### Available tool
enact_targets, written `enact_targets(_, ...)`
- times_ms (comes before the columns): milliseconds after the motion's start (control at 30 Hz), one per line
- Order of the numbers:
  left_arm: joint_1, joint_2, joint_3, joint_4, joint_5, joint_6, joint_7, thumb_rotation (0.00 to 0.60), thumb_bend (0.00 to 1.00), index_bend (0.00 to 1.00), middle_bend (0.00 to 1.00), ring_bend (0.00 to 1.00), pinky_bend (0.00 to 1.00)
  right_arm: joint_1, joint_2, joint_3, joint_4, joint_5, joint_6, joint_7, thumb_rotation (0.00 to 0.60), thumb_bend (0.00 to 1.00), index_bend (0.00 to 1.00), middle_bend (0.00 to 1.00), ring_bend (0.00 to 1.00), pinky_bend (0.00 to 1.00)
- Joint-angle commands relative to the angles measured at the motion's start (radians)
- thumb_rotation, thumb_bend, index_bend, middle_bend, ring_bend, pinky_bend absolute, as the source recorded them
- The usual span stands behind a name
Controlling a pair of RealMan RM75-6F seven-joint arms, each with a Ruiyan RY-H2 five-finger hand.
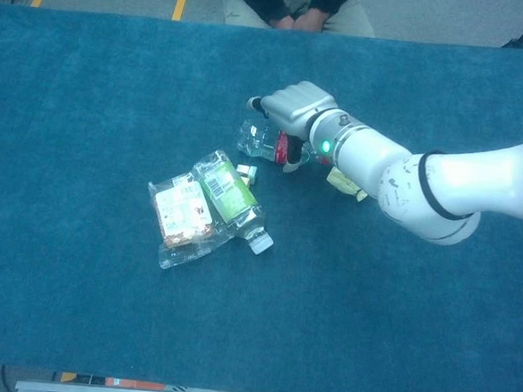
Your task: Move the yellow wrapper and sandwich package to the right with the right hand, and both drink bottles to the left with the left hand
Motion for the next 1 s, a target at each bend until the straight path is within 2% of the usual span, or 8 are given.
enact_targets(33,0.001,0.000,0.000,0.000,0.001,0.000,0.000,0.600,0.39,0.32,0.24,0.16,0.14,0.012,-0.009,-0.009,0.013,0.009,-0.002,0.008,0.600,0.04,0.26,0.31,0.31,0.58)
enact_targets(133,0.003,0.000,0.000,0.001,0.002,0.001,-0.001,0.600,0.39,0.32,0.24,0.16,0.14,0.022,-0.016,-0.016,0.027,0.021,-0.001,0.011,0.600,0.09,0.35,0.36,0.38,0.65)
enact_targets(267,0.006,-0.001,-0.001,0.000,0.002,0.003,-0.002,0.600,0.39,0.32,0.24,0.16,0.14,0.033,-0.020,-0.019,0.039,0.034,-0.001,0.027,0.600,0.10,0.44,0.42,0.45,0.70)
enact_targets(367,0.008,-0.001,-0.002,0.001,0.001,0.005,-0.003,0.600,0.39,0.32,0.24,0.16,0.14,0.035,-0.015,-0.009,0.037,0.034,-0.001,0.054,0.600,0.10,0.48,0.45,0.48,0.74)
enact_targets(667,0.012,-0.001,-0.004,-0.003,0.004,0.010,0.000,0.600,0.39,0.32,0.24,0.16,0.14,0.037,-0.011,0.036,0.026,-0.045,0.023,0.160,0.600,0.10,0.49,0.45,0.50,0.75)
enact_targets(1000,0.027,0.012,-0.002,-0.024,0.005,0.028,0.016,0.600,0.39,0.32,0.24,0.16,0.14,0.064,-0.080,0.076,0.083,-0.091,0.056,0.217,0.600,0.10,0.49,0.44,0.47,0.74)
